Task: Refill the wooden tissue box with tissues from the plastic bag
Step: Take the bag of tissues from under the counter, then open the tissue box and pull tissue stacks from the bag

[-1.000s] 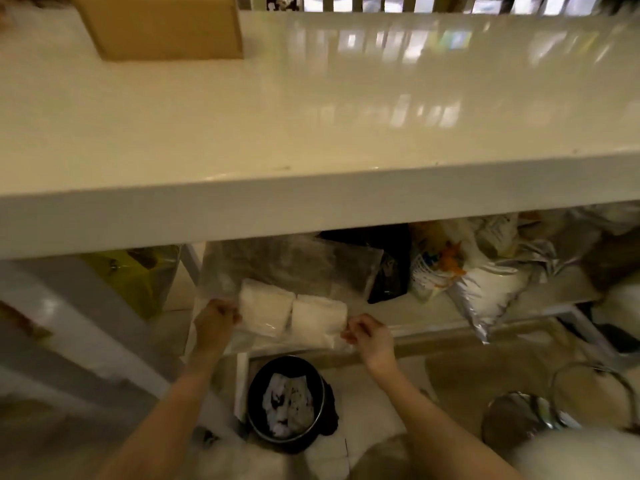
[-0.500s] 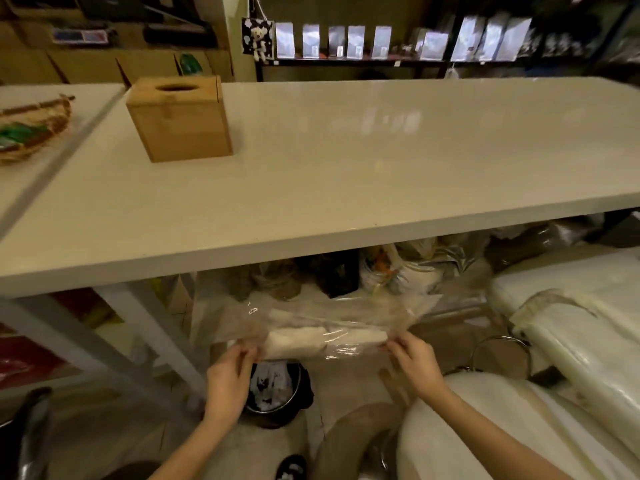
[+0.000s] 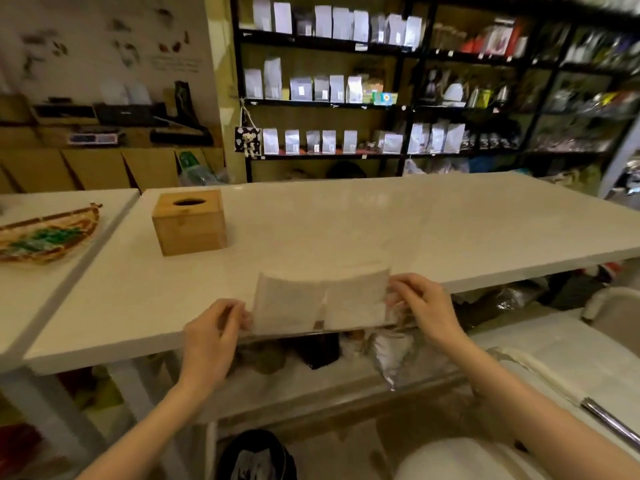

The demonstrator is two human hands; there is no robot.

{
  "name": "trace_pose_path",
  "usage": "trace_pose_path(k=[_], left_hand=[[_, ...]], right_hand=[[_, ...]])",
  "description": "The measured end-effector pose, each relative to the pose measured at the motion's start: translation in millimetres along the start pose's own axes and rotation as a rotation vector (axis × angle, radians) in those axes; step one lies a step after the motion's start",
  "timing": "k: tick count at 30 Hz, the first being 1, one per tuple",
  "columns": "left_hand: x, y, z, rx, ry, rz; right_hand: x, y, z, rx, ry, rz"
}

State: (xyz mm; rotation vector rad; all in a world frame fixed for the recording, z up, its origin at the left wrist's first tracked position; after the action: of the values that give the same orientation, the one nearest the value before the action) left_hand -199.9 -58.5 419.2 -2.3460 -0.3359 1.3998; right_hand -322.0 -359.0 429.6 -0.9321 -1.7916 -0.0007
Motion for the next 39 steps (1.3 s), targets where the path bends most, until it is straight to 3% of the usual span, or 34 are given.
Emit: trace_pose_path(k=[6,12,18,24,30,34,37,39], left_hand=[[-34,-17,-81,-0.065,-0.039,0.027],[-7,0,-152,0.019,-0.161,-0.07],[29,21,-193,0.142,-0.19,-0.239],[45,41,-206,0.26,-0.138,-0.531],[38,53,-207,0.329,-0.105,-1.005],[9,55,-208,0.299,-0.032,-1.132],[-31,69,-213,0.235,0.172,-1.015],[-43,91,-219,0.386,0.226,-0.71]], right_hand=[[23,0,-76,-0.051,0.036,-0.141],[-4,36,-146,-0.064,0.204,-0.209],[-39,67,-185,-0.047,0.323,-0.112],[-58,83,-204,-0.04,0.349,0.033],[-74,89,-211,0.035,0.389,0.003],[-78,87,-210,0.009,0.406,-0.037],[-80,88,-207,-0.032,0.433,-0.109],[-81,89,-205,-0.074,0.448,-0.157]])
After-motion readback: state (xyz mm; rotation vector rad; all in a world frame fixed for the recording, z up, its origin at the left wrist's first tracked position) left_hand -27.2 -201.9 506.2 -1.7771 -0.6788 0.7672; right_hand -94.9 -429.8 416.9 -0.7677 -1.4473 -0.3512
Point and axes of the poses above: each hand's wrist, its own z-axis away from the middle knuckle, its own y-axis out of the palm, x = y × z, the point moved 6 cm from there along -z, towards the middle knuckle, and after that the axes turned 6 degrees about -y, right-handed, at the moved point
